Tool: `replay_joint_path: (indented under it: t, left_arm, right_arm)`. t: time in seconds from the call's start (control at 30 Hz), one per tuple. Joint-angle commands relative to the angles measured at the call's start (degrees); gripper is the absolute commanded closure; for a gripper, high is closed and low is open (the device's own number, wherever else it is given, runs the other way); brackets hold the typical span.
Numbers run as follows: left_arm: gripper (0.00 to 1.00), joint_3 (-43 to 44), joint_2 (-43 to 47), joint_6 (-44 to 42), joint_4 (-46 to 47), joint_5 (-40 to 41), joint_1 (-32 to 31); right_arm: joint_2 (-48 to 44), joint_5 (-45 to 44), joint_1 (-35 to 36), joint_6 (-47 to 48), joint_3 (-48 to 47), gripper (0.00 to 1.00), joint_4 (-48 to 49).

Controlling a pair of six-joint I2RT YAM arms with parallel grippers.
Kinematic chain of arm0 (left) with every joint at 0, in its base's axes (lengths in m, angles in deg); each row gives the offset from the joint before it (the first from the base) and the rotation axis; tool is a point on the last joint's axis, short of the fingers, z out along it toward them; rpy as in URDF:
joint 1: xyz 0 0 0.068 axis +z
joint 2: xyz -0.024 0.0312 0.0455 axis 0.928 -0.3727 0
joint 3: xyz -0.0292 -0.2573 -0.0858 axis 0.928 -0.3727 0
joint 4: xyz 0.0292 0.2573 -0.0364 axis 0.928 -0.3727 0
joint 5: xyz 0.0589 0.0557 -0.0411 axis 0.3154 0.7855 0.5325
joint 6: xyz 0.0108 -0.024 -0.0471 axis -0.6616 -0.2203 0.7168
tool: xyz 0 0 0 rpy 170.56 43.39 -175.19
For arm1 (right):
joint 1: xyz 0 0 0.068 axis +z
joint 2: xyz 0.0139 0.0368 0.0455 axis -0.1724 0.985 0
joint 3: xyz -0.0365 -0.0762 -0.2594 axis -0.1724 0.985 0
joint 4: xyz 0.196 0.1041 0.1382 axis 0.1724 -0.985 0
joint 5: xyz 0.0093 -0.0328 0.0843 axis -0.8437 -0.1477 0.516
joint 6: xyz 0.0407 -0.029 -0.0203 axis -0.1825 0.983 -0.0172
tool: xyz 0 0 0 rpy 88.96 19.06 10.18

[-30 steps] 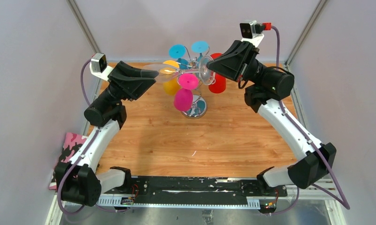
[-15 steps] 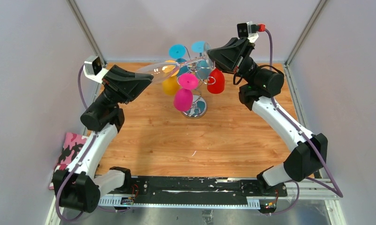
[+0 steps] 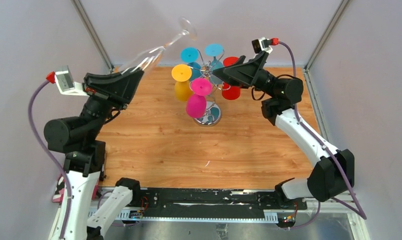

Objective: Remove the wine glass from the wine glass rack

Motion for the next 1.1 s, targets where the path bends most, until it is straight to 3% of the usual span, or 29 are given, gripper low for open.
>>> replay_joint_path:
  t: [0.0,0.13,0.27,0.37,0.5,0.7,1.07]
  left_arm:
    - [1.00,9.7,-1.6,-16.4,-29.8,20.4,0.3]
    - [1.00,29.0,-13.5,-24.4,-54.8,39.1,0.3]
    - [1.00,44.7,-27.7,-28.8,-69.1,49.3,0.3]
    - [1.00,55.4,-38.3,-31.6,-76.2,51.7,0.3]
    - [1.00,70.3,-53.6,-33.7,-85.0,45.4,1.8]
    - [1.00,68.2,-61.8,-34.4,-85.8,34.5,5.3]
    - [1.00,59.4,-67.7,-36.9,-86.8,29.8,9.1]
  right_arm:
    - [-4.0,4.8,-6.9,0.6,4.6,0.09,2.6]
    - [-7.1,5.7,-14.1,-1.4,8.2,0.09,4.3]
    - [-10.1,8.0,-19.5,1.5,9.3,0.09,-1.3]
    - [-11.1,9.3,-21.9,4.0,9.5,0.09,-5.7]
    - [-10.2,10.7,-23.8,5.6,9.0,0.09,-8.4]
    - [-6.2,12.1,-26.2,2.6,9.6,0.10,-5.4]
    - [-2.3,12.7,-30.7,0.3,10.5,0.10,-2.0]
